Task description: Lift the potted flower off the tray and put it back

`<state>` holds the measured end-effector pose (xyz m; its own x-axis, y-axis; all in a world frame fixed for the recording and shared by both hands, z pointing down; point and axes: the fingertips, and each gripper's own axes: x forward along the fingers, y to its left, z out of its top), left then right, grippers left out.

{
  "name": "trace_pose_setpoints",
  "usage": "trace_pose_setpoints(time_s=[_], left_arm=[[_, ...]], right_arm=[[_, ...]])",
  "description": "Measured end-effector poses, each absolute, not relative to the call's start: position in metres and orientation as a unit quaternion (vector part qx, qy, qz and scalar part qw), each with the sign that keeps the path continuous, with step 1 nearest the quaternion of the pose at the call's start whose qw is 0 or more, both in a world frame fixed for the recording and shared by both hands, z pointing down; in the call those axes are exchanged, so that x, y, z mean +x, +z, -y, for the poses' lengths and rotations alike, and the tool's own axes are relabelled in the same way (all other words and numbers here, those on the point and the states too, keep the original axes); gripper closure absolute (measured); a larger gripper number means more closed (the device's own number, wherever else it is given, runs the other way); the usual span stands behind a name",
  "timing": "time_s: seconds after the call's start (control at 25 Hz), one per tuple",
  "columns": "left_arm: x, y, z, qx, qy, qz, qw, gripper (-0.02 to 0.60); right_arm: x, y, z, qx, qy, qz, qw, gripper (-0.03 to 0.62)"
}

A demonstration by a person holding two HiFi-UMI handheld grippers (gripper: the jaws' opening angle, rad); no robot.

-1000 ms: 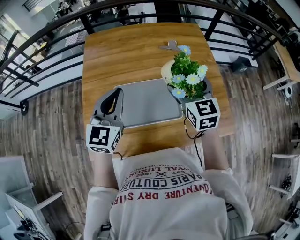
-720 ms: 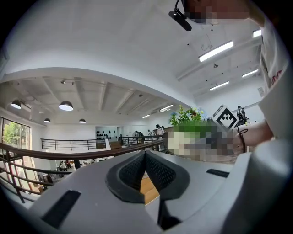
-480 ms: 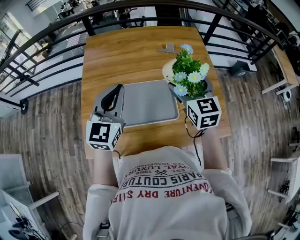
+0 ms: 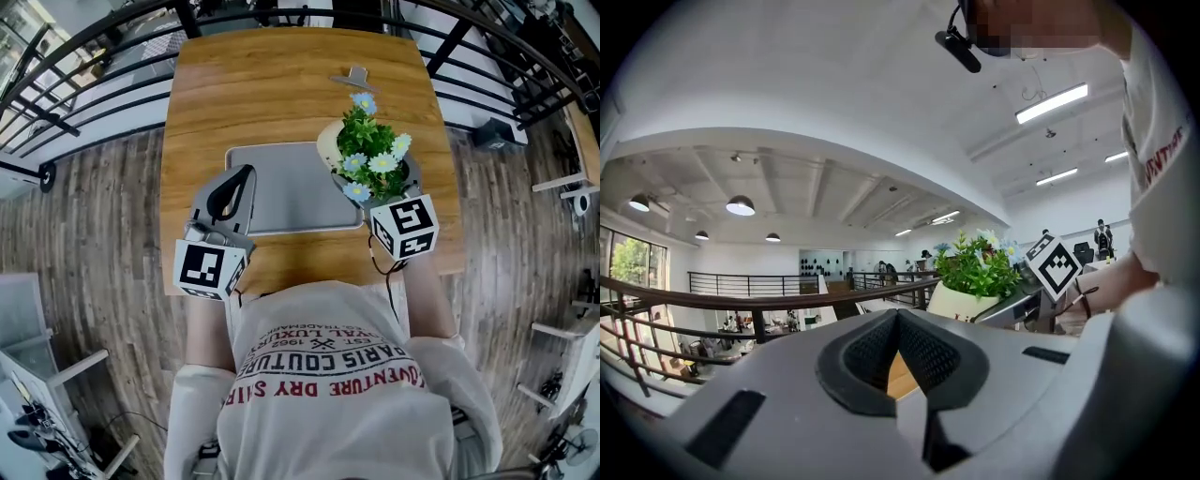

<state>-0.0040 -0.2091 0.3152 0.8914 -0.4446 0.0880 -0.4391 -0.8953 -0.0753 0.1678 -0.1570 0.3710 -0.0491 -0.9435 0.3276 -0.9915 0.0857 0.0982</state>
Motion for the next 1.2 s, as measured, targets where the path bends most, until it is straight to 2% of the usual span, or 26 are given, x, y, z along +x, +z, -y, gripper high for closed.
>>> trace_pose_setpoints(time_s=[0.88, 1.2], left_arm=[[-0.061, 0.430, 0.234, -0.936, -0.118, -0.321, -0.083, 0.569], [-0.060, 0.459, 0.235, -0.924, -0.140, -0.340, -0.108, 0.569]], right_arm=[[0.049, 0.555, 0.213, 0.412, 0.105, 0.864, 0.270, 0.111], [0.037, 0.597, 0.221, 0.356, 0.112, 0.883, 0.286, 0.111]])
